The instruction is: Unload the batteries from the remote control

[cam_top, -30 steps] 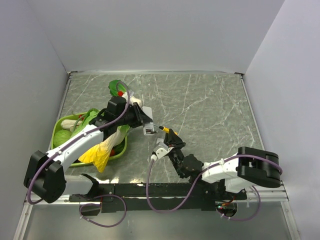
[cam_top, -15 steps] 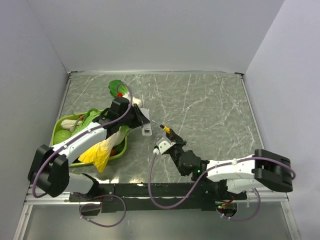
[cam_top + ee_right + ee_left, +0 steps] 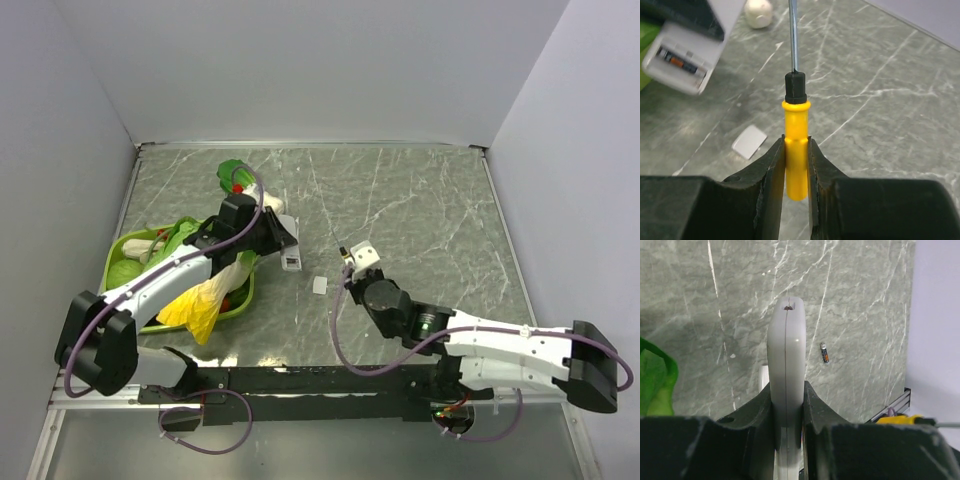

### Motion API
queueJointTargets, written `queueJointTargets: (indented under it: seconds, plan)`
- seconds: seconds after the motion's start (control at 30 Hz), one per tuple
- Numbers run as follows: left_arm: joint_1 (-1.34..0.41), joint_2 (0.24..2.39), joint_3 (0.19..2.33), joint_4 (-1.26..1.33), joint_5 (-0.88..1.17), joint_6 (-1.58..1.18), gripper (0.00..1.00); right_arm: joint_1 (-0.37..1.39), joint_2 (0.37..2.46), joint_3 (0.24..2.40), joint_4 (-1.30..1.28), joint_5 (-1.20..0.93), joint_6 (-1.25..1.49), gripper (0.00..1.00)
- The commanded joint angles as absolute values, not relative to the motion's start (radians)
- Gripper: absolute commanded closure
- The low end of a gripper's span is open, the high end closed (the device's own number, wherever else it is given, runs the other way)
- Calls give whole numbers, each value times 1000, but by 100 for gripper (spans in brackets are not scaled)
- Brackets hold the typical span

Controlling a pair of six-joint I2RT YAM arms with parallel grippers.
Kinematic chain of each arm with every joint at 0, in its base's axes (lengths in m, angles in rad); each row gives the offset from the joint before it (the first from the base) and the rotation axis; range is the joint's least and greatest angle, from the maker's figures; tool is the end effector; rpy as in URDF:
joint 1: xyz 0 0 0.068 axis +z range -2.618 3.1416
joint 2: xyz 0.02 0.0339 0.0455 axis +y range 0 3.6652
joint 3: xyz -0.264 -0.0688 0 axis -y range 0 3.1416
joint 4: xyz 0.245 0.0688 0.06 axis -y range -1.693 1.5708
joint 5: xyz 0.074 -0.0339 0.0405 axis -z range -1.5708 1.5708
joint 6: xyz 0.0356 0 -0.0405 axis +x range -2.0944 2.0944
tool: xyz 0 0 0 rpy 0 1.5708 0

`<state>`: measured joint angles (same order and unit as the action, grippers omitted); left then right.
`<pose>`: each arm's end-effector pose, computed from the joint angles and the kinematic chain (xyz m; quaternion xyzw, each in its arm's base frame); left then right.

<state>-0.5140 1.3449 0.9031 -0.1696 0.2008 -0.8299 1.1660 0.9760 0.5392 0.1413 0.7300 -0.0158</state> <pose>0.2553 -0.1523 0.2578 -0.0932 0.8790 -0.3554 0.3040 0.1067 0.1888 0.2536 -0.2417 0.7417 0.0618 0.6226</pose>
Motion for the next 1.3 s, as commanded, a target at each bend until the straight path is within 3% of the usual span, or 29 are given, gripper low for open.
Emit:
queueJointTargets:
  seconds: [0.0, 0.27, 0.57, 1.27]
  plan:
    - [-511, 1307, 913, -146, 183, -818, 99, 1166, 861, 469, 126, 545, -77, 100]
    - [-512, 1298, 911, -106, 138, -850, 99, 1169, 906, 604, -80, 368, -357, 100]
    - [-529, 1259, 959, -193, 74, -885, 99, 1177, 1127, 712, -123, 613, -619, 100]
    - [-552, 1213, 970, -272, -28, -963, 99, 1201, 1330, 917, -244, 584, -632, 100]
